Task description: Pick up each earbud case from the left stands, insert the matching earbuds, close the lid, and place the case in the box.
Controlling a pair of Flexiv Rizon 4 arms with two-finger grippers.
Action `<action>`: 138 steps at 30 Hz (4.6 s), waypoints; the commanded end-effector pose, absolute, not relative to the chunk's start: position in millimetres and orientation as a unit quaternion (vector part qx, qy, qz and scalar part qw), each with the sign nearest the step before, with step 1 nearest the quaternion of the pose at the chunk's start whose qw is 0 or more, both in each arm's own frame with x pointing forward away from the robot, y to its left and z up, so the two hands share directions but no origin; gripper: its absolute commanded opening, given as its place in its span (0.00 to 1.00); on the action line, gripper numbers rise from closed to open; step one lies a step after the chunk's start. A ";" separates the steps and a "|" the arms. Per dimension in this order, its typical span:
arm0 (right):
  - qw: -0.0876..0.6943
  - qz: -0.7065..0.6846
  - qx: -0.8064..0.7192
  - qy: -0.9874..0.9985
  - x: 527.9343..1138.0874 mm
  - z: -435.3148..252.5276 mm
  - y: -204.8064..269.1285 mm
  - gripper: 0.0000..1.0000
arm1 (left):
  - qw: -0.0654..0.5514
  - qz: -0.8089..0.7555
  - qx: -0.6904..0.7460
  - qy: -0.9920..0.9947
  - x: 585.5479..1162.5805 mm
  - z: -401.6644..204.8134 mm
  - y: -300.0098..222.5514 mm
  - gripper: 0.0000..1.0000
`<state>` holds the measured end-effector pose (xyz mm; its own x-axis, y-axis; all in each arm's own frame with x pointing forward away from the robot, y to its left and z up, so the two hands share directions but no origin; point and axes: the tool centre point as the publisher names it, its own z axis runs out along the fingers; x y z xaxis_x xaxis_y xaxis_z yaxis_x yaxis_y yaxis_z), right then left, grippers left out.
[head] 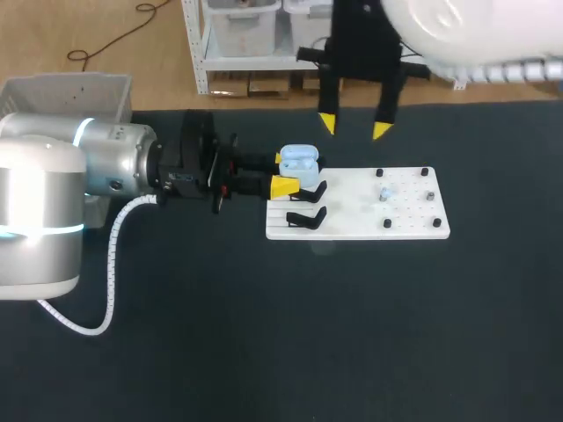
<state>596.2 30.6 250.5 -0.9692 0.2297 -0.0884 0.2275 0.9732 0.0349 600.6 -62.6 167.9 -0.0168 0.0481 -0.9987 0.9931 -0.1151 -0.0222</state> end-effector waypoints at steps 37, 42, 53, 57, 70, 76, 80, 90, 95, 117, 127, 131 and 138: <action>0.066 0.065 0.061 0.994 663.1 109.9 -46.7 0.52 | 0.454 -0.521 0.535 0.487 600.4 167.6 -62.3 0.00; 0.059 0.064 0.066 0.994 662.0 94.3 -46.0 0.52 | 0.454 -0.521 0.535 0.487 600.4 167.6 -62.3 0.00; 0.059 0.051 0.071 0.994 674.5 60.7 -46.3 0.48 | 0.454 -0.521 0.535 0.487 600.4 167.6 -62.3 0.00; 0.059 0.047 0.069 0.995 679.4 53.3 -48.7 0.48 | 0.454 -0.521 0.535 0.487 600.4 167.6 -62.3 0.00; 0.061 0.049 0.054 0.996 702.8 31.4 -53.1 0.49 | 0.454 -0.521 0.535 0.487 600.4 167.6 -62.3 0.00; 0.058 0.053 0.052 0.996 712.0 23.4 -55.0 0.48 | 0.454 -0.521 0.535 0.487 600.4 167.6 -62.3 0.00; 0.057 0.054 0.049 0.996 713.5 19.8 -54.2 0.46 | 0.454 -0.521 0.535 0.487 600.4 167.6 -62.3 0.00; 0.054 0.055 0.046 0.996 713.2 16.2 -56.5 0.41 | 0.454 -0.521 0.535 0.487 600.4 167.6 -62.3 0.00; 0.054 0.056 0.045 0.996 709.9 15.3 -57.5 0.39 | 0.454 -0.521 0.535 0.487 600.4 167.6 -62.3 0.00; 0.055 0.058 0.041 0.996 707.5 14.7 -53.2 0.35 | 0.454 -0.521 0.535 0.487 600.4 167.6 -62.3 0.00; 0.054 0.055 0.040 0.996 708.8 13.7 -53.1 0.32 | 0.454 -0.521 0.535 0.487 600.4 167.6 -62.3 0.00; 0.053 0.054 0.040 0.996 709.6 12.8 -52.6 0.30 | 0.454 -0.521 0.535 0.487 600.4 167.6 -62.3 0.00; 0.052 0.054 0.041 0.996 711.2 11.9 -51.3 0.25 | 0.454 -0.521 0.535 0.487 600.4 167.6 -62.3 0.00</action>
<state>710.3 -51.8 12.1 -0.9911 0.0865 -0.1010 0.0750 0.9908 0.1130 600.6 -62.5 167.9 -0.0168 0.0481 -0.9987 0.9931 -0.1151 -0.0223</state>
